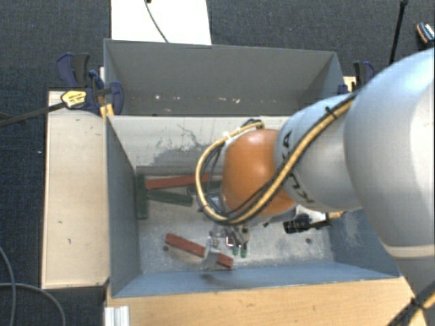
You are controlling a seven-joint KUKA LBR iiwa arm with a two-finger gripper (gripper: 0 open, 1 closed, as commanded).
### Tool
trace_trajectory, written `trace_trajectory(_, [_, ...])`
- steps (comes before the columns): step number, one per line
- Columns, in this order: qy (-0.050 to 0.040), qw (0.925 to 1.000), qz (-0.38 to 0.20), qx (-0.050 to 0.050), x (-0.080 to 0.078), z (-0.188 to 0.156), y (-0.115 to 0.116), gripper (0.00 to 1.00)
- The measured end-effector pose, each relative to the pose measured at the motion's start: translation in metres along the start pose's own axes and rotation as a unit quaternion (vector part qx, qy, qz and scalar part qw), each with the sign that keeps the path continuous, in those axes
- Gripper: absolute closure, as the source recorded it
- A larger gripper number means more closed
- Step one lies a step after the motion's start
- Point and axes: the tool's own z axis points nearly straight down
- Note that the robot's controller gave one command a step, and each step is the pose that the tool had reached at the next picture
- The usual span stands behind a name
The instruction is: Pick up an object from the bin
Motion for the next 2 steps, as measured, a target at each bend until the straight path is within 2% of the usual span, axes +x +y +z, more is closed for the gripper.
trace_trajectory(1, [-0.0036, 0.9995, -0.030, -0.001, 0.004, -0.016, 0.019, 0.00])
trace_trajectory(2, [-0.0022, 0.9981, 0.061, -0.001, 0.006, 0.031, 0.016, 0.00])
